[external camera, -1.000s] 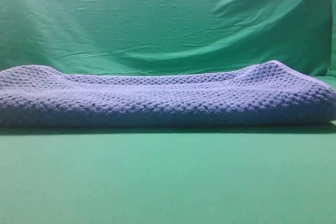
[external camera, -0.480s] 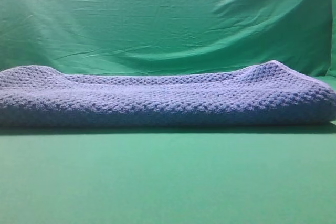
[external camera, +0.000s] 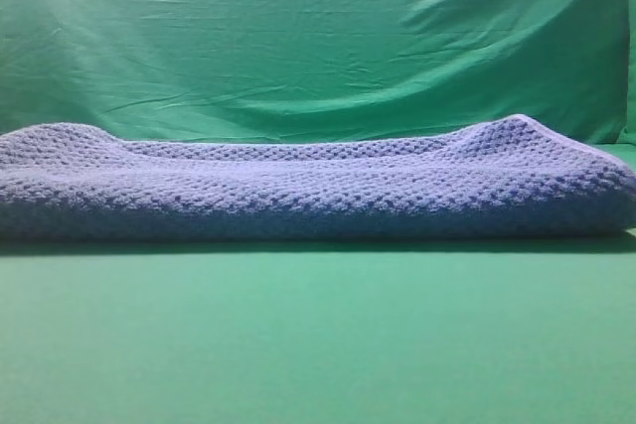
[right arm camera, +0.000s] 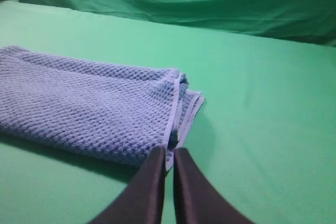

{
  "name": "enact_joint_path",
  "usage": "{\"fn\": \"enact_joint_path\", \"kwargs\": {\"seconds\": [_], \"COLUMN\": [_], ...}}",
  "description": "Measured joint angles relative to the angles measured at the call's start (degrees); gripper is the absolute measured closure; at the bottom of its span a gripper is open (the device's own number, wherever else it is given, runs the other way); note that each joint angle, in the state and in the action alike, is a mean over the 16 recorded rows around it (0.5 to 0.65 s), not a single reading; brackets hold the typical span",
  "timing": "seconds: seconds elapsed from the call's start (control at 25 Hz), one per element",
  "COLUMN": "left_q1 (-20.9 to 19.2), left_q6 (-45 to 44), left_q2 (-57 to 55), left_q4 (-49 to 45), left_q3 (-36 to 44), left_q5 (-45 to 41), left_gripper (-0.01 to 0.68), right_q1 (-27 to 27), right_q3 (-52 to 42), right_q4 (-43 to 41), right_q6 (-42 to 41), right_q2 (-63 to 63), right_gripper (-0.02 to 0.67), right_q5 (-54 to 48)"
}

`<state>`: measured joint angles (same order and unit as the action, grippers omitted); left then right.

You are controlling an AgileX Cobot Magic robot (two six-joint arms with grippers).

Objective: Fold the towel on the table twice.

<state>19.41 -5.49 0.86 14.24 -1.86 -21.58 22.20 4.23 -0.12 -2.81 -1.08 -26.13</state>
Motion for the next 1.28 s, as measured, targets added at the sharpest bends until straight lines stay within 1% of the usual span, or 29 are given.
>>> {"fn": "enact_joint_path", "kwargs": {"seconds": [0.32, 0.92, 1.08, 1.28], "left_q1": [0.00, -0.14, -1.52, -5.36], "left_q6": [-0.27, -0.35, -0.35, -0.35], "left_q2": [0.00, 0.00, 0.00, 0.00], "left_q4": [-5.12, -7.22, -7.24, -7.27], "left_q3": [2.51, 2.65, 2.65, 2.65], "left_q5": [1.48, 1.90, 1.90, 1.90], "left_gripper": [0.617, 0.617, 0.617, 0.617], "right_q1": [0.00, 0.00, 0.00, -0.75], "right_q3": [-4.62, -5.70, -5.70, -5.70], "right_q4": [-3.09, -3.26, -3.26, -3.26], "right_q6": [1.45, 3.70, 3.76, 3.79], "right_q2": [0.00, 0.00, 0.00, 0.00], "right_gripper": [0.649, 0.643, 0.643, 0.643], "right_q5": [5.18, 3.89, 3.82, 3.73]}}
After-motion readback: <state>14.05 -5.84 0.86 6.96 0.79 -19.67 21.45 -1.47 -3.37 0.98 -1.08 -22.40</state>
